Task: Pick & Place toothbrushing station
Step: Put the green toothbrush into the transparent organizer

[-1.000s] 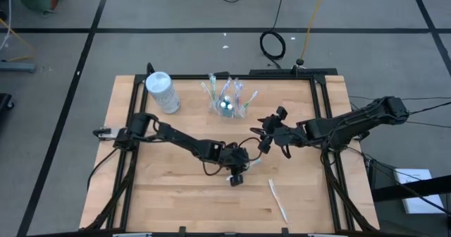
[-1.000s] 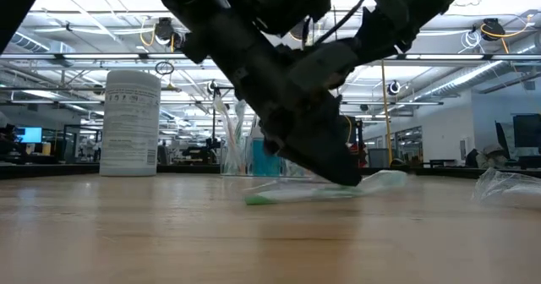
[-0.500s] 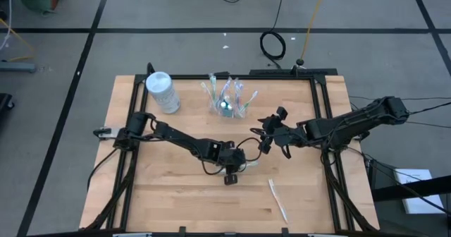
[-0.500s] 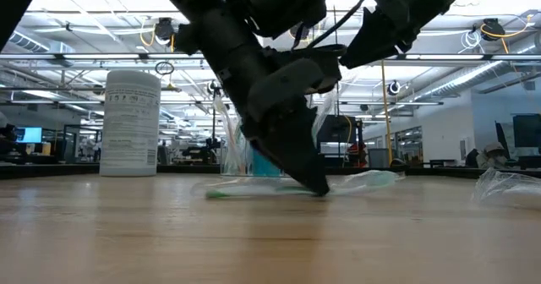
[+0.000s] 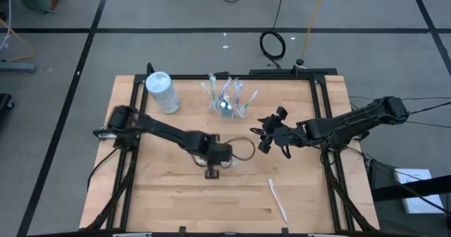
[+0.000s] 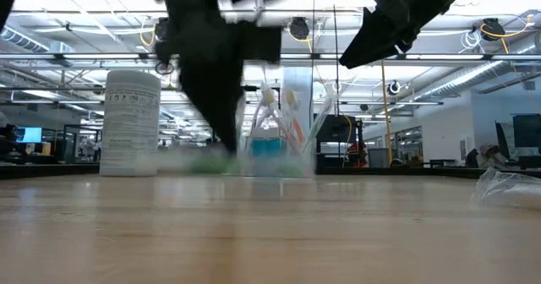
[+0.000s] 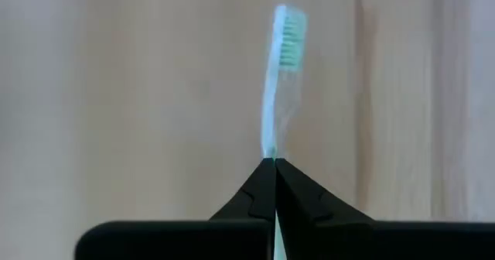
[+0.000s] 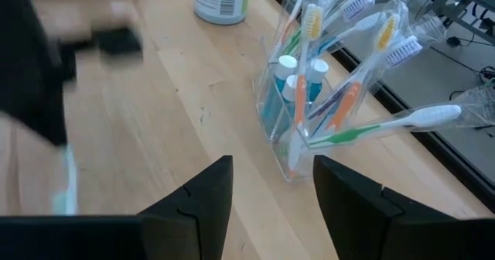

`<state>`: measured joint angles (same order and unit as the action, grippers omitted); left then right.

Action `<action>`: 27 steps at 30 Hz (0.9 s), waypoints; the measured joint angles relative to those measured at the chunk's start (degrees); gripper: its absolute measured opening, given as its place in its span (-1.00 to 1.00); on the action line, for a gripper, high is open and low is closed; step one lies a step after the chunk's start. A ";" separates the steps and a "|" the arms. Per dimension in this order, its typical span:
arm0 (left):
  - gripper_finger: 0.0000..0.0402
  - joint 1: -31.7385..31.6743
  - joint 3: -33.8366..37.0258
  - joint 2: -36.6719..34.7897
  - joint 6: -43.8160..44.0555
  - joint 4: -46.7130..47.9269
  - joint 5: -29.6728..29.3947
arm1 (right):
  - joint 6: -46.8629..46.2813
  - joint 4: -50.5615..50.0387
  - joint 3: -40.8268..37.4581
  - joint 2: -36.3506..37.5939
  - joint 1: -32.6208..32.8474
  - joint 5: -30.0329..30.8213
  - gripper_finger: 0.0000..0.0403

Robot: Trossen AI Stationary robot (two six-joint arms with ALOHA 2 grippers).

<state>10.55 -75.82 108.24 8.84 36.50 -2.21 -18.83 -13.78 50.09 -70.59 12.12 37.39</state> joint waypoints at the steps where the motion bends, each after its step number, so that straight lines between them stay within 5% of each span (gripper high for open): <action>1: -0.98 -0.15 -0.25 -2.62 -0.15 1.46 -2.25 | -0.01 -0.05 0.00 0.00 0.00 0.02 -0.15; 6: -0.99 -0.74 1.61 -15.05 -0.96 4.42 -13.10 | -0.01 -0.31 0.00 0.00 0.00 0.00 -0.15; 10: -0.99 -3.28 6.95 -26.08 -2.57 -2.98 -18.14 | -0.02 -0.38 0.00 0.00 0.00 0.00 -0.15; 17: -0.99 -12.65 32.30 -39.10 -9.57 -48.84 -18.88 | -0.01 -0.68 0.00 0.00 0.00 0.01 -0.15; 23: -0.99 -20.62 50.28 -35.25 -9.94 -85.64 -19.89 | 0.00 -0.66 0.00 0.00 0.00 0.02 -0.15; 27: -0.99 -25.15 52.96 -30.27 -10.07 -100.14 -19.67 | 0.00 -0.60 0.00 0.00 -0.02 0.02 -0.15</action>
<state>-14.61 -22.86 77.97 -1.23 -63.64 -21.89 -18.83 -14.37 50.09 -70.59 12.10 37.41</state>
